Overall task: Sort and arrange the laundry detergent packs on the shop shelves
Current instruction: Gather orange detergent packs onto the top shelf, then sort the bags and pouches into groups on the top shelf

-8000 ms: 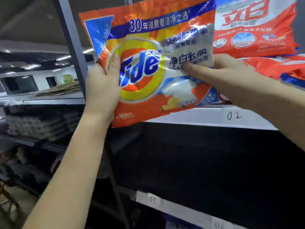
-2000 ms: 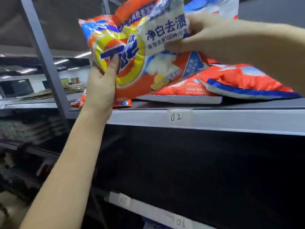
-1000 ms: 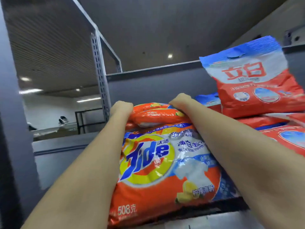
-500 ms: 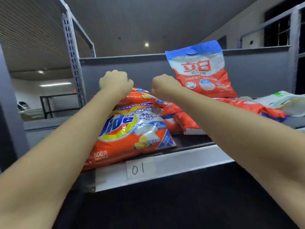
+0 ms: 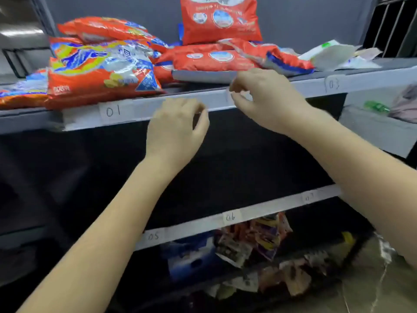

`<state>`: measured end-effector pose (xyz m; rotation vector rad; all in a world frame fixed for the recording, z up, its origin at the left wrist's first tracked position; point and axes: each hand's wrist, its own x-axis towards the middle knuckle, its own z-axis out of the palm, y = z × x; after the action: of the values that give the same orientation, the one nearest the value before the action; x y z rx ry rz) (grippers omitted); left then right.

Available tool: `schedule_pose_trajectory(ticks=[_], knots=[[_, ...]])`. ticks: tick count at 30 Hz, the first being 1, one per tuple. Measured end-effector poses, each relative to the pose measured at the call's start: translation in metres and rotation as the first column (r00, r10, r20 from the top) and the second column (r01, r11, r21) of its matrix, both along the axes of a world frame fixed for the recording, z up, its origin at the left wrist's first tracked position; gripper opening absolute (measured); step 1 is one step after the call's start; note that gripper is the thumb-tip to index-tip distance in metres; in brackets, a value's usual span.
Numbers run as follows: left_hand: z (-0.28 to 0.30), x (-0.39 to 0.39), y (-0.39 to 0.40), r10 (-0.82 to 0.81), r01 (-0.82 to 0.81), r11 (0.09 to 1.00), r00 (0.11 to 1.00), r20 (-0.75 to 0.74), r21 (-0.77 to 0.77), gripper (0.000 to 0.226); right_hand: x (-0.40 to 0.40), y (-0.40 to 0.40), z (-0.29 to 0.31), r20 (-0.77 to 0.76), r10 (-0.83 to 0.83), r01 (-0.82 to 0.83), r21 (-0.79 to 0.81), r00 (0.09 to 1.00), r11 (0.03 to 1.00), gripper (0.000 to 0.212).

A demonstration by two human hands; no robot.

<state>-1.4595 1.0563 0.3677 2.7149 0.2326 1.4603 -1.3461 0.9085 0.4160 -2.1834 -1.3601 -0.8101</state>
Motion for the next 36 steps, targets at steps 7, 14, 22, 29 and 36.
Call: schedule_pose_trajectory(ticks=[7,14,22,29,36], knots=[[-0.156,0.008,-0.051,-0.110,0.062,0.981,0.956,-0.270,-0.183,0.020,0.002,-0.065,-0.137,-0.225,-0.053,0.029,-0.105,0.973,0.994,0.026],[-0.284,0.040,-0.072,-0.184,-0.021,0.952,0.756,-0.629,-0.304,0.026,0.022,-0.096,-0.296,-0.499,-0.229,0.062,-0.328,0.836,0.943,0.025],[-0.426,0.103,-0.050,-0.178,-0.213,0.925,0.493,-0.852,-0.316,0.031,0.064,-0.097,-0.467,-0.708,-0.489,0.069,-0.533,0.510,0.844,0.023],[-0.531,0.155,0.001,-0.180,-0.472,0.812,0.358,-0.916,-0.343,0.039,0.094,-0.038,-0.562,-0.802,-0.444,0.018,-0.477,0.401,0.879,0.027],[-0.595,0.187,0.031,-0.087,-0.524,0.736,0.555,-0.827,-0.429,0.078,0.125,0.020,-0.636,-0.846,-0.458,0.061,-0.460,0.271,0.886,0.030]])
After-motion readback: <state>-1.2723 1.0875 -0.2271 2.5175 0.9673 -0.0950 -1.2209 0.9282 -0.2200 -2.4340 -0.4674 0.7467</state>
